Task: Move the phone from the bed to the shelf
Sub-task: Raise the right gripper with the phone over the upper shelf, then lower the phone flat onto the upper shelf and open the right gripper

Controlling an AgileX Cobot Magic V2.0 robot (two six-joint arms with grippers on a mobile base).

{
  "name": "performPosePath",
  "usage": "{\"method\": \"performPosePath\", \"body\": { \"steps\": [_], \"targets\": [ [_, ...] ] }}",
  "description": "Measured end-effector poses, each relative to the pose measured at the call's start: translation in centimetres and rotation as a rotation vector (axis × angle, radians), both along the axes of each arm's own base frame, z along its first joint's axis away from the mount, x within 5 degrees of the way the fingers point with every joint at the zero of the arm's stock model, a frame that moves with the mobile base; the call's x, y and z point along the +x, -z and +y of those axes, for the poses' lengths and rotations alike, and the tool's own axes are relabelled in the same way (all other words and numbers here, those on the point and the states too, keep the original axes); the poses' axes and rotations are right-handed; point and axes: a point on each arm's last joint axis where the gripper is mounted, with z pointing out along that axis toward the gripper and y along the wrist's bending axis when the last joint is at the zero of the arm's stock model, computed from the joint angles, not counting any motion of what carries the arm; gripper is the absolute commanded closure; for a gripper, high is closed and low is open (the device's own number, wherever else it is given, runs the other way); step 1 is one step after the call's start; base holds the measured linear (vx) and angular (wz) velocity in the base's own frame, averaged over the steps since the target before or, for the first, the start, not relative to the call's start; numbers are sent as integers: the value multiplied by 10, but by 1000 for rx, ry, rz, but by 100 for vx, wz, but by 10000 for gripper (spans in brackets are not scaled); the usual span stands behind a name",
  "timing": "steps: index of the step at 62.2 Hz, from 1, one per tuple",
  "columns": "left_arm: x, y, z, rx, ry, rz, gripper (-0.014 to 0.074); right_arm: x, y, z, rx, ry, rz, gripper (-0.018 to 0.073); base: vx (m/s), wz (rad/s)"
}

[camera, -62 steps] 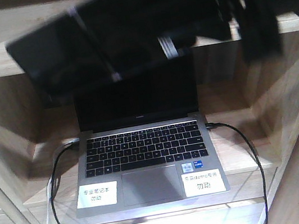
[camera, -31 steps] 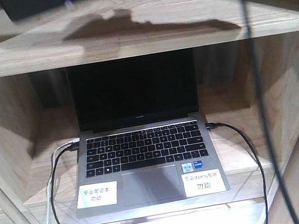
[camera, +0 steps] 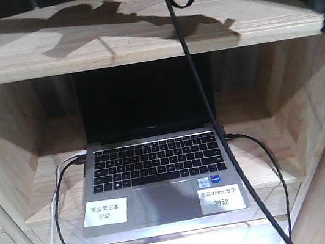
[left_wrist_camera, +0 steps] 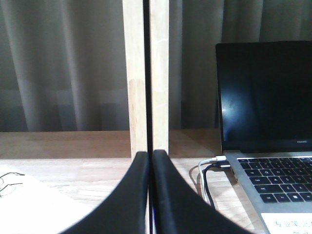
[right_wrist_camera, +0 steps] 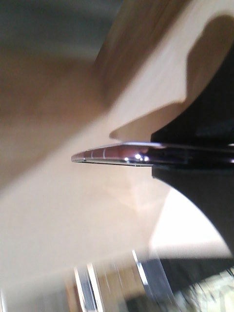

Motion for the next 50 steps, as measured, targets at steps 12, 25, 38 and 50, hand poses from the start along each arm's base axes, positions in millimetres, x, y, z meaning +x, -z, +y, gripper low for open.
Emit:
{"method": "performPosePath", "body": {
  "steps": [12,25,38,50],
  "targets": [
    [0,0,0,0,0,0,595,14,14,3,5,43,25,561,0,0],
    [0,0,0,0,0,0,595,23,24,6,16,75,46,561,0,0],
    [0,0,0,0,0,0,595,29,31,8,19,87,61,548,0,0],
    [0,0,0,0,0,0,595,32,35,8,17,92,68,496,0,0]
  ]
}}
